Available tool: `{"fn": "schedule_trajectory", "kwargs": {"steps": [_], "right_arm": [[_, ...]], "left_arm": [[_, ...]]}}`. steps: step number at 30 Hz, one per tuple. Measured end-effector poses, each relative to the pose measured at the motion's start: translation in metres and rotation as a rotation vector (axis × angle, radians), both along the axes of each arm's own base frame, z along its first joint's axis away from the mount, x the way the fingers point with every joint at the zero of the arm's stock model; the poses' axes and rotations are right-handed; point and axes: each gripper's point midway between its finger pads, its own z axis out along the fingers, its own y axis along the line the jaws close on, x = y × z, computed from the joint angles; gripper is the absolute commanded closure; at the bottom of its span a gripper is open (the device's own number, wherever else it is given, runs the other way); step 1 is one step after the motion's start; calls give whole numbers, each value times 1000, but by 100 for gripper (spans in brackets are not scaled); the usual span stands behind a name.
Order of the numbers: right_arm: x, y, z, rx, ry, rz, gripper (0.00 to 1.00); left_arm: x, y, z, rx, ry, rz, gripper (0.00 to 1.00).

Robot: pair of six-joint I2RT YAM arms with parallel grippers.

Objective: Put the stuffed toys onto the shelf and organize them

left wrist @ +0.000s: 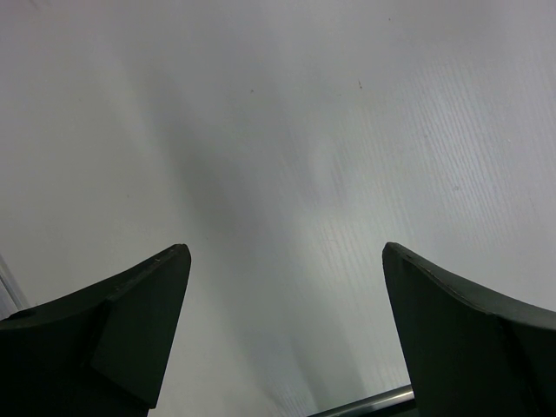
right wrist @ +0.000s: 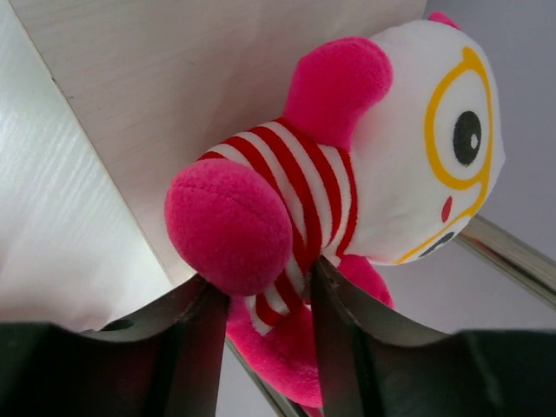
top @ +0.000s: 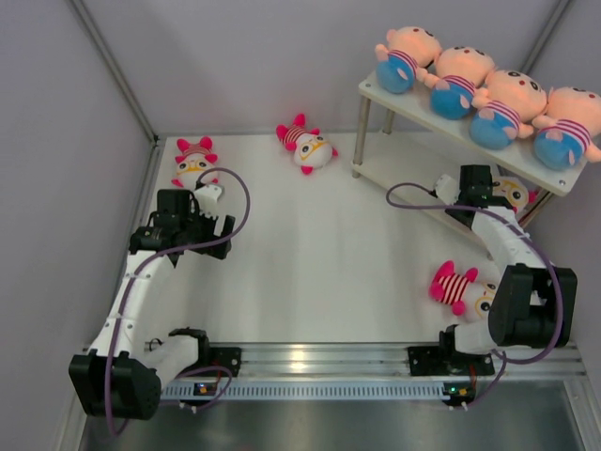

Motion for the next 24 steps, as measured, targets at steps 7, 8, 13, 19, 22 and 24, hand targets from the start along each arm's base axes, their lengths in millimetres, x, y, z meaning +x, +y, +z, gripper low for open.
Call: {"fn": "schedule_trajectory", "kwargs": {"steps": [7, 8, 13, 19, 22, 24], "right_arm": [[0, -1, 3, -12, -6, 3, 34], [0, -1, 5, -11, -11, 3, 32], [4, 21, 28, 25, -95, 76, 29], [4, 65, 49, 69, -161, 218, 22], [-1, 79, 47, 100, -149, 241, 1], [-6, 93, 42, 139, -134, 241, 1]], "left_arm": [[0, 0, 0, 0, 0, 0, 2], [0, 0, 0, 0, 0, 0, 2], [-1, 0, -1, 0, 3, 0, 2], [-1, 0, -2, 1, 5, -1, 2], [-1, 0, -2, 1, 5, -1, 2], [-1, 0, -2, 1, 5, -1, 2]]}}
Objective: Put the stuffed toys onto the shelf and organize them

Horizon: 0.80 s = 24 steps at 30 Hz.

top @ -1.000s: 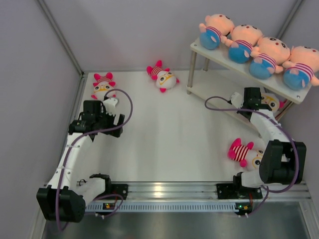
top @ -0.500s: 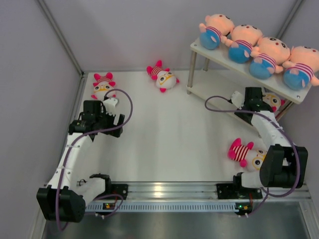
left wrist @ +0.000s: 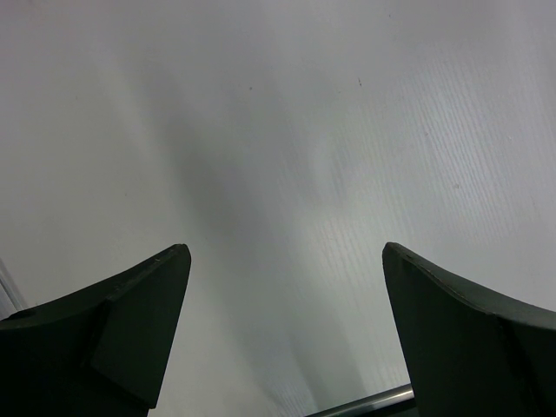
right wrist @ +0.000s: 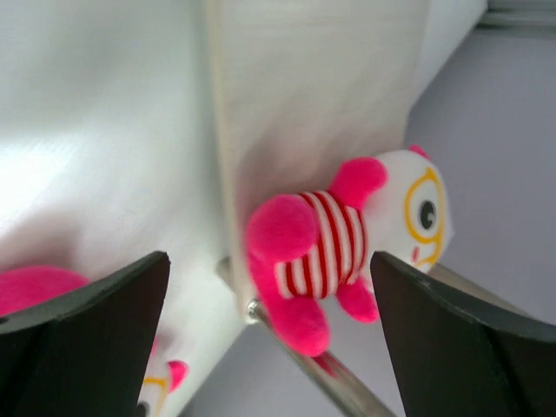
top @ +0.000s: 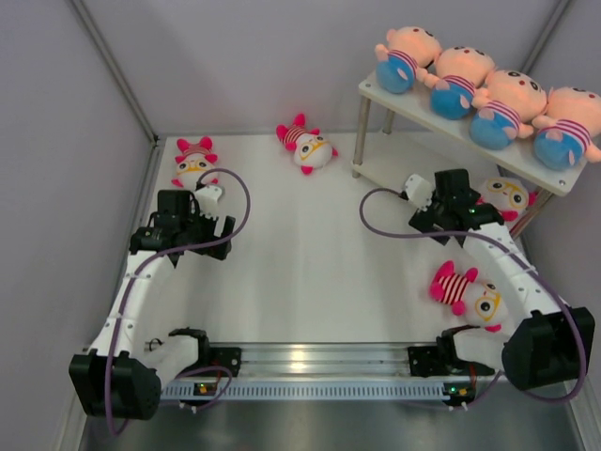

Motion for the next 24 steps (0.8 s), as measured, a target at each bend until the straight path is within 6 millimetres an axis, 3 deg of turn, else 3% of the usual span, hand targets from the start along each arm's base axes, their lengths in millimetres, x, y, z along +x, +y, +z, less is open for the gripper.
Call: {"fn": "schedule_trajectory", "kwargs": {"steps": [4, 7, 9, 12, 17, 20, 24], "right_arm": [[-11, 42, 2, 161, 11, -38, 1], [-14, 71, 15, 383, -47, -171, 9], [-22, 79, 16, 530, -72, -314, 10], [-42, 76, -2, 671, -93, -554, 5], [-98, 53, -65, 675, -49, -891, 1], [-113, 45, -73, 694, -83, -1022, 1], [-111, 40, -70, 766, -179, -1165, 1]], "left_arm": [[0, 0, 0, 0, 0, 0, 2], [0, 0, 0, 0, 0, -1, 2], [0, 0, 0, 0, 0, -1, 2], [-1, -1, 0, -3, 0, -3, 2], [-1, -1, 1, -7, -7, -6, 2], [-1, -2, 2, -10, -9, -8, 2], [-2, -3, 3, -13, -10, -11, 2]]}}
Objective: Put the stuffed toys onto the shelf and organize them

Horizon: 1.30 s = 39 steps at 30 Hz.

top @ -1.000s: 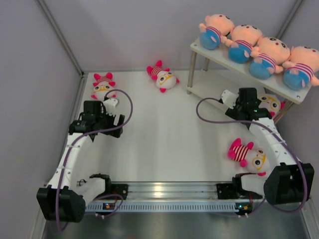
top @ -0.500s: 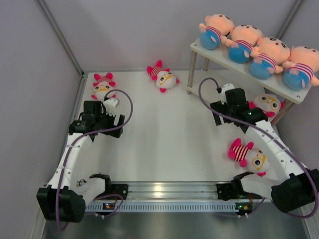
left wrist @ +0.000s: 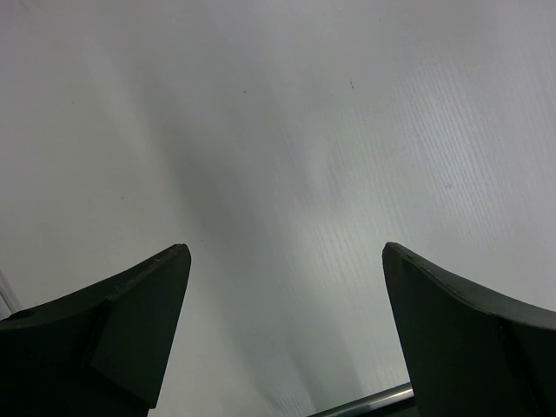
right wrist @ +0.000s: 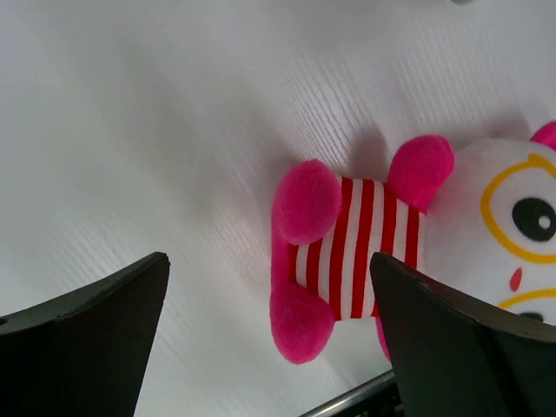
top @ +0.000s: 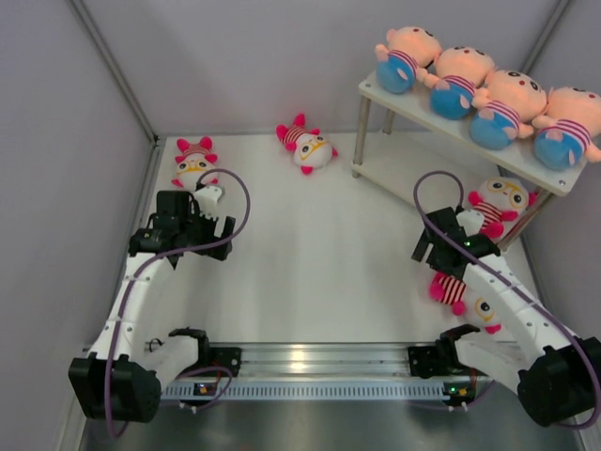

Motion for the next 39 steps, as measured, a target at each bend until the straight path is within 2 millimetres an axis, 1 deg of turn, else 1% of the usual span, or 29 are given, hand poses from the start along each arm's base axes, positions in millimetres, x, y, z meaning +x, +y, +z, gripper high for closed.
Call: {"fn": "schedule_trajectory", "kwargs": {"steps": [3, 8, 10, 11, 12, 14, 15, 17, 18, 19, 21, 22, 25, 26, 28, 30, 32, 33, 35, 38, 39], "right_arm": [[-5, -7, -13, -4, 25, -136, 1], [-21, -14, -49, -57, 166, -296, 1], [-27, -15, -58, -57, 180, -323, 4], [-31, -16, -61, -55, 181, -330, 8], [-32, -16, -64, -48, 175, -332, 22], [-36, -16, -67, -36, 166, -325, 42], [-37, -17, -67, -33, 156, -318, 65], [-37, -17, -67, -27, 138, -300, 82], [-35, -16, -66, -19, 127, -281, 97], [-32, -13, -65, -7, 111, -256, 100], [-23, -3, -64, 37, 68, -195, 100], [-17, 4, -63, 60, 44, -153, 100], [1, 36, -58, 140, -30, 11, 100], [7, 50, -55, 156, -49, 81, 100], [15, 83, -50, 182, -71, 255, 100], [17, 117, -45, 163, -65, 452, 100], [18, 156, -38, 119, -55, 673, 100], [16, 177, -34, 87, -44, 798, 100], [16, 211, -27, 33, -39, 985, 100], [12, 248, -28, -52, 4, 1227, 100], [10, 255, -31, -73, 26, 1288, 99]], "left_arm": [[0, -1, 1, -4, -5, -4, 2], [-1, -2, 5, -10, -18, -8, 2], [-2, -3, 6, -13, -21, -11, 2], [-2, -3, 6, -15, -22, -13, 2], [-2, -4, 6, -16, -24, -14, 2], [-2, -4, 6, -16, -23, -14, 2], [-2, -4, 6, -16, -23, -14, 2], [-2, -4, 6, -17, -23, -14, 2], [-2, -4, 6, -17, -23, -15, 2], [-2, -4, 6, -17, -23, -15, 2], [-2, -4, 6, -17, -23, -15, 2], [-2, -4, 6, -17, -23, -15, 2], [-2, -4, 6, -17, -23, -15, 2], [-2, -4, 6, -17, -23, -15, 2], [-2, -4, 6, -16, -24, -15, 2], [-2, -4, 6, -16, -24, -15, 2], [-2, -3, 6, -14, -24, -15, 2], [-2, -3, 6, -13, -24, -15, 2], [-2, -3, 6, -11, -25, -17, 2], [-2, -3, 6, -9, -25, -19, 2], [-2, -3, 5, -8, -24, -19, 2]]}}
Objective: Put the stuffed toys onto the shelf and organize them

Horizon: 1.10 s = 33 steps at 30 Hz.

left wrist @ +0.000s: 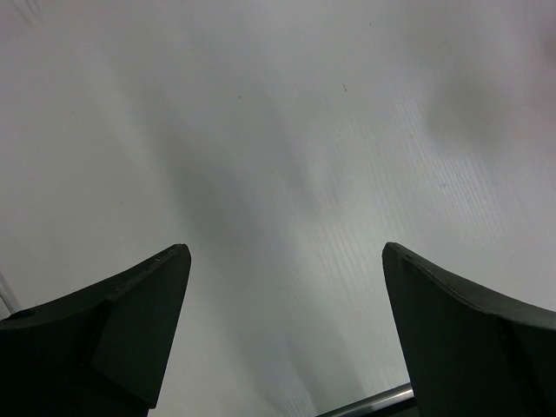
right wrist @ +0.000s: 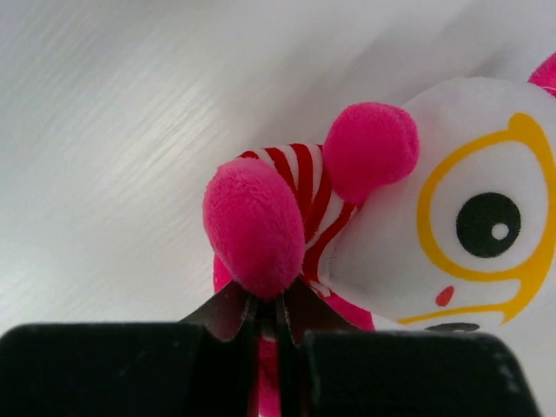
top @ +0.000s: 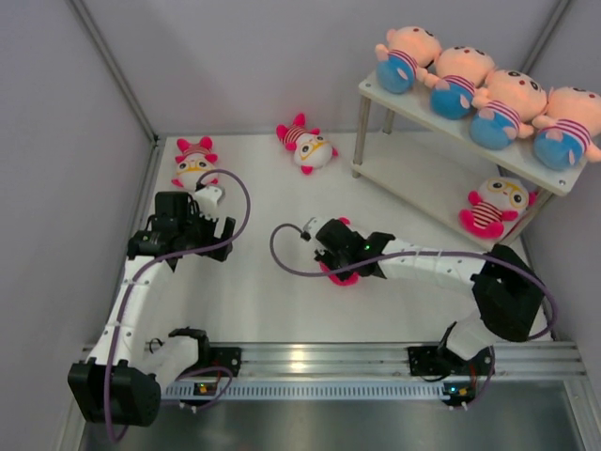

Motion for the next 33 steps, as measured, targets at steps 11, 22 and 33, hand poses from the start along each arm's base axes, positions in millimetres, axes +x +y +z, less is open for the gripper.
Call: {"fn": "schedule_trajectory", "kwargs": {"steps": [11, 22, 33], "right_arm": [[-31, 25, -12, -149, -79, 395, 66], [-30, 26, -18, -129, -138, 441, 54], [-28, 33, -28, -195, -191, 477, 58]], "left_arm": [[-1, 0, -2, 6, 3, -6, 2], [-1, 1, -3, 11, 6, -6, 2], [-1, 2, -4, 14, 6, -4, 2]]}}
